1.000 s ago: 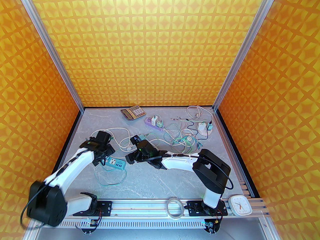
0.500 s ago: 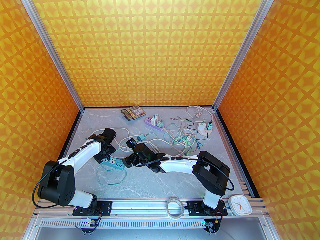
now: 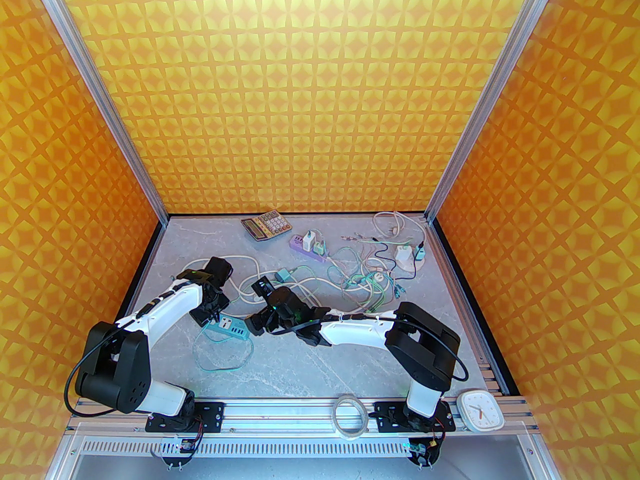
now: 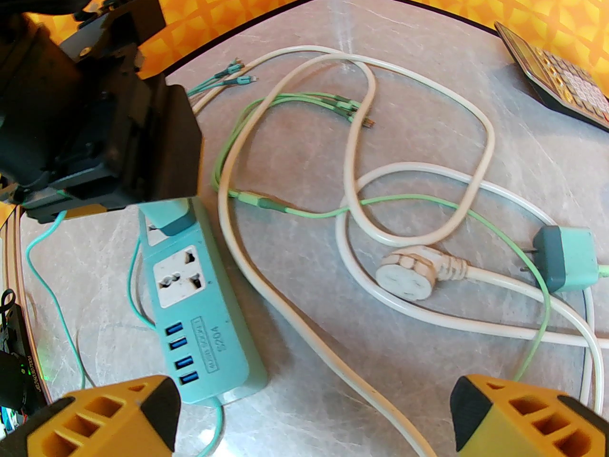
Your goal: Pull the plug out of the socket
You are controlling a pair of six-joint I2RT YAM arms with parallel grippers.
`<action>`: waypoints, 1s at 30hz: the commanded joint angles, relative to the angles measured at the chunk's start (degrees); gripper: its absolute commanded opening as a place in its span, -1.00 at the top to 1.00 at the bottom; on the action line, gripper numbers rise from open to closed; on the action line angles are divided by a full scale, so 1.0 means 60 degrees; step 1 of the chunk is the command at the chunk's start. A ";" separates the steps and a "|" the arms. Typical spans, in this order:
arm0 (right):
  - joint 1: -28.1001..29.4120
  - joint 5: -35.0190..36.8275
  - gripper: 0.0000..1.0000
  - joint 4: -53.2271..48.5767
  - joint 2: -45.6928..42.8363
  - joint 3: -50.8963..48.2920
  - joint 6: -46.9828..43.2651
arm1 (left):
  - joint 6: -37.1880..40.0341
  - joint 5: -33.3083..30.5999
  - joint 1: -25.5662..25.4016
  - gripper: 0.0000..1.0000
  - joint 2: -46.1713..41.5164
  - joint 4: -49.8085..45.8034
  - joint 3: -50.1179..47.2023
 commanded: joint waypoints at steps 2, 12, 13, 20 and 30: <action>0.0116 -0.0684 -0.85 0.0726 -0.0023 -0.0104 -0.0257 | -0.0138 -0.0095 -0.0030 0.12 -0.0077 0.0034 -0.0212; 0.0131 -0.1386 -0.81 0.1195 0.0393 0.0156 -0.0107 | 0.0353 -0.0100 0.0213 0.39 -0.0123 0.0332 -0.0137; 0.0135 -0.1573 -0.76 0.1221 0.0516 0.0259 -0.0037 | 0.0393 -0.0096 0.0241 0.39 -0.0137 0.0389 -0.0157; 0.0247 -0.2748 0.28 0.1186 0.1699 0.1266 0.0733 | 0.0340 -0.0099 0.0302 0.41 -0.0197 0.0672 -0.0370; 0.0351 -0.3414 1.00 0.0904 0.3711 0.3042 0.2372 | 0.0237 0.0021 0.0307 0.42 -0.0314 0.0918 -0.0697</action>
